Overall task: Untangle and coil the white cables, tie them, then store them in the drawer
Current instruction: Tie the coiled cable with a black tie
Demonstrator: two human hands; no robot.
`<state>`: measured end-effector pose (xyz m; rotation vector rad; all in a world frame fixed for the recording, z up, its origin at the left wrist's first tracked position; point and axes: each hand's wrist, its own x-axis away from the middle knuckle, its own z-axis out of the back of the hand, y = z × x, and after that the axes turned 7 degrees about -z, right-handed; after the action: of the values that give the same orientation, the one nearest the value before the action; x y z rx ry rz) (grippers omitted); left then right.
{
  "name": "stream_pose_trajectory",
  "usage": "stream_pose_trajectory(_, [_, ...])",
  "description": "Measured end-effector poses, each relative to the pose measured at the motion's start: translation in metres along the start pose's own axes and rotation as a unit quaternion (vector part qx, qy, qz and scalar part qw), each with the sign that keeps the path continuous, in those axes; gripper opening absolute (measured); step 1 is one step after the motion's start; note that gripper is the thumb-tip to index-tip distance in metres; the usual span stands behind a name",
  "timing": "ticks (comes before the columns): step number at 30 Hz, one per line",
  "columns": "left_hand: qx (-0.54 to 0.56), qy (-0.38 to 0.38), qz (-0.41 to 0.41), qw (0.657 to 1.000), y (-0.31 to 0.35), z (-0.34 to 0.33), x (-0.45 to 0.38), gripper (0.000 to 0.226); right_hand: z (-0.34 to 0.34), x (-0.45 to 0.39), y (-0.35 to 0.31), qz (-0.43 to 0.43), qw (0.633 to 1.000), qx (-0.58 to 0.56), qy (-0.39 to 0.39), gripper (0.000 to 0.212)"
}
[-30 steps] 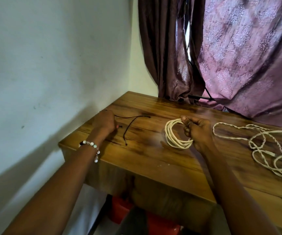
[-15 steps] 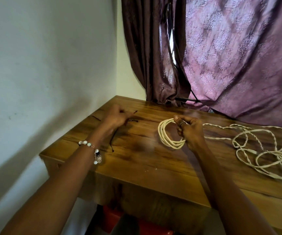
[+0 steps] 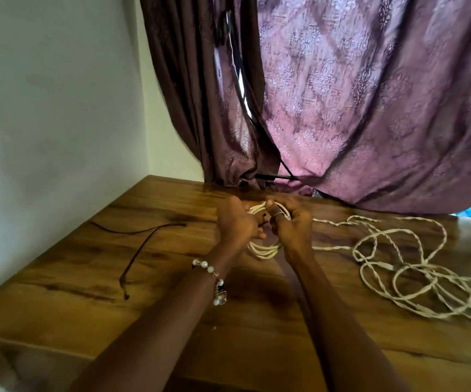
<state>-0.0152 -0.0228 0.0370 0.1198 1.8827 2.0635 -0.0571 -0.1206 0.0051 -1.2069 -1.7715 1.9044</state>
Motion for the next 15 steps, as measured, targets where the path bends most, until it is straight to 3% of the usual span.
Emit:
stream_pose_trajectory(5, [0.094, 0.048, 0.01, 0.994, -0.018, -0.017, -0.008, 0.036, 0.001, -0.007, 0.008, -0.013, 1.0, -0.004, -0.014, 0.018])
stream_pose_trajectory(15, [0.226, -0.026, -0.014, 0.974, -0.018, -0.009, -0.004, 0.023, 0.004, -0.004, 0.002, -0.042, 0.997, -0.059, -0.019, 0.02])
